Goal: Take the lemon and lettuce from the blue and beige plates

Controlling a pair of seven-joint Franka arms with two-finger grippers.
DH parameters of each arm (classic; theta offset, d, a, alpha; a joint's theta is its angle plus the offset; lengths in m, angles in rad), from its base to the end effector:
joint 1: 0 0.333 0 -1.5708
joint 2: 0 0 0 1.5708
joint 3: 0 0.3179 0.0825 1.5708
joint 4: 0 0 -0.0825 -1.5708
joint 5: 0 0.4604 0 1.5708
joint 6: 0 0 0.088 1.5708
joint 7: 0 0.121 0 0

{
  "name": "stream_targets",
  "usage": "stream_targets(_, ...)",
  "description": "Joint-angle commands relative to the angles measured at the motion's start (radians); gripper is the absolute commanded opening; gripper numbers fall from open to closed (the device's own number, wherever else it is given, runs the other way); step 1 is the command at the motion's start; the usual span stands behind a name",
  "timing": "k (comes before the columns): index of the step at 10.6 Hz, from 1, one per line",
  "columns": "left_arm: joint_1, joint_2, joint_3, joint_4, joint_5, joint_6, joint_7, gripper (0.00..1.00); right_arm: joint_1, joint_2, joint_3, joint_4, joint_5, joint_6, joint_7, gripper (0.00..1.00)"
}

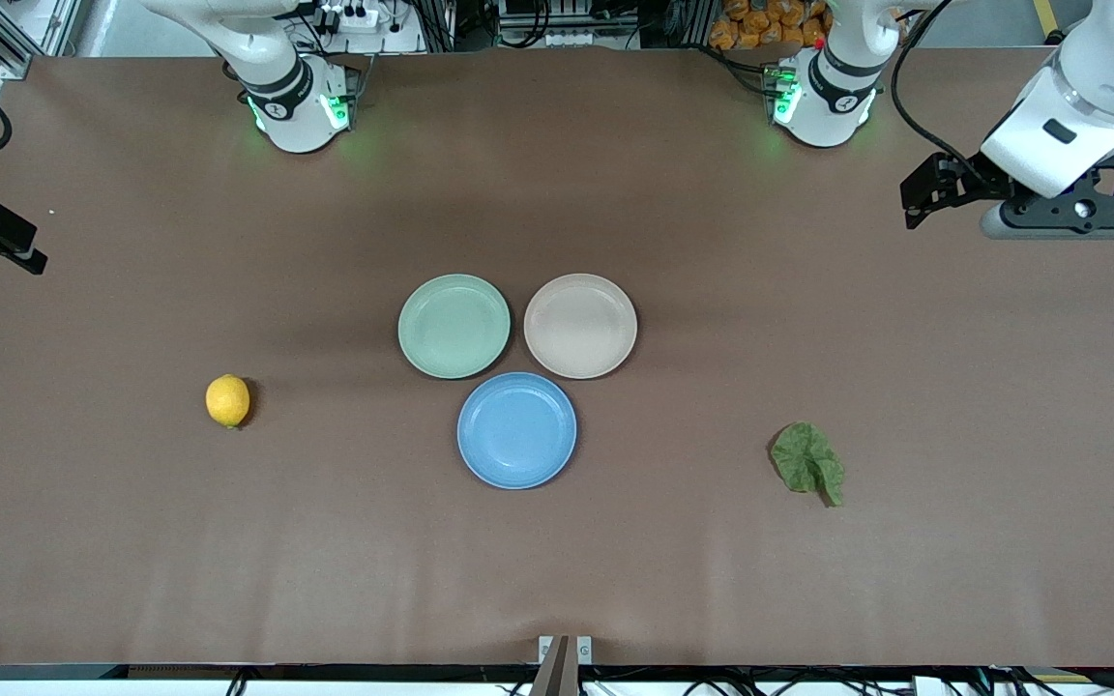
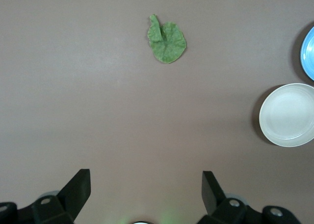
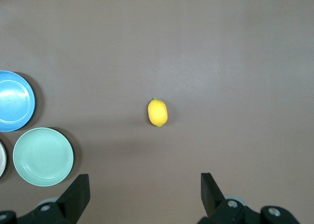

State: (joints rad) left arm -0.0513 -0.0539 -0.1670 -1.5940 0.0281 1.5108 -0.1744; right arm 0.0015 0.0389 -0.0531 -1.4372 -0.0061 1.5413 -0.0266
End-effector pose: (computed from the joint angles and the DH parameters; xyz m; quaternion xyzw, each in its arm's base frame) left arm 0.5933 -0.1305 0.6276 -0.9995 0.0211 0.0111 0.0211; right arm 0.6402 -0.0331 0.6581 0.9994 -0.0126 0.0324 0.0053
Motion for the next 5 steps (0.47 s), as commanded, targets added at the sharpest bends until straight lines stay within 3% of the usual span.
stream_targets(1, 0.007, -0.021, 0.001, -0.009, 0.007, -0.02, 0.038, 1.0, 0.002, -0.007, -0.005, -0.008, 0.02, 0.003, 0.016, 1.0)
stream_targets(5, 0.01, -0.02, 0.001, -0.006, 0.007, -0.02, 0.044, 1.0, -0.003, -0.014, -0.005, -0.009, 0.02, 0.0, 0.016, 1.0)
